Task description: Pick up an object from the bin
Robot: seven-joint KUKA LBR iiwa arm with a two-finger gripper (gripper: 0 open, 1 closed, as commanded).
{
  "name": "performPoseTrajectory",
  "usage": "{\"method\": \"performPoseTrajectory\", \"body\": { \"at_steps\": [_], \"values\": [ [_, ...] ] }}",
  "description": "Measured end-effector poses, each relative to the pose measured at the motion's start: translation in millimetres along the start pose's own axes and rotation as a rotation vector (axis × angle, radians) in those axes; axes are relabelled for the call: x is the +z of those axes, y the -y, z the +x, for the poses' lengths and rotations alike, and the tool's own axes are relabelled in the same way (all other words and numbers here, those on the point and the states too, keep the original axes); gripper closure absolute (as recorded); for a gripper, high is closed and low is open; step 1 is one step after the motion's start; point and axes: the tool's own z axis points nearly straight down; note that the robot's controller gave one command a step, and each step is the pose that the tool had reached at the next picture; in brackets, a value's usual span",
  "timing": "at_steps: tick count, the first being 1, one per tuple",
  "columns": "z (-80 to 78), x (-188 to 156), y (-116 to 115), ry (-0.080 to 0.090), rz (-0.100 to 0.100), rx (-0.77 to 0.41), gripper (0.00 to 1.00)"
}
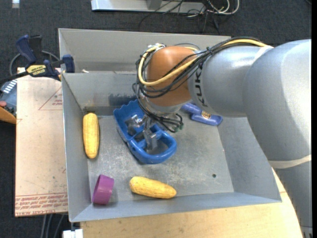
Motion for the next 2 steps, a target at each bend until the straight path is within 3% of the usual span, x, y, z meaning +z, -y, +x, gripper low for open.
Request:
{"method": "performPoseTrajectory", "body": {
  "at_steps": [2],
  "values": [
    [0.1, 0.0, 0.2, 0.0, 0.0, 0.0, 1.0]
  ]
}}
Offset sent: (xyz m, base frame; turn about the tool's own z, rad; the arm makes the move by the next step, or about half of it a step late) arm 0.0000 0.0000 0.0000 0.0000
